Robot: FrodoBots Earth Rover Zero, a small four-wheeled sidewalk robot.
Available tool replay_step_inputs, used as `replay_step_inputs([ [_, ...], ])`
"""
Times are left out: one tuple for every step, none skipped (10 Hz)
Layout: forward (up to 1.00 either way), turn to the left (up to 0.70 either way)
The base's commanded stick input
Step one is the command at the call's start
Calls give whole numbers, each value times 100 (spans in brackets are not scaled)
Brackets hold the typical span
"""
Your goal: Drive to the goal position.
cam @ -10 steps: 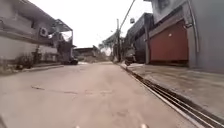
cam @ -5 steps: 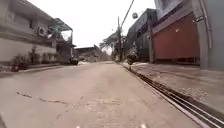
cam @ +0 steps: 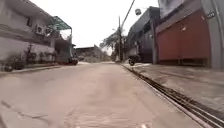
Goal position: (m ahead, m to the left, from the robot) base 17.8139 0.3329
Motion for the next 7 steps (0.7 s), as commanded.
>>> replay_step_inputs([
  [100,0],
  [100,0],
  [100,0],
  [100,0],
  [100,0],
  [100,0],
  [100,0],
])
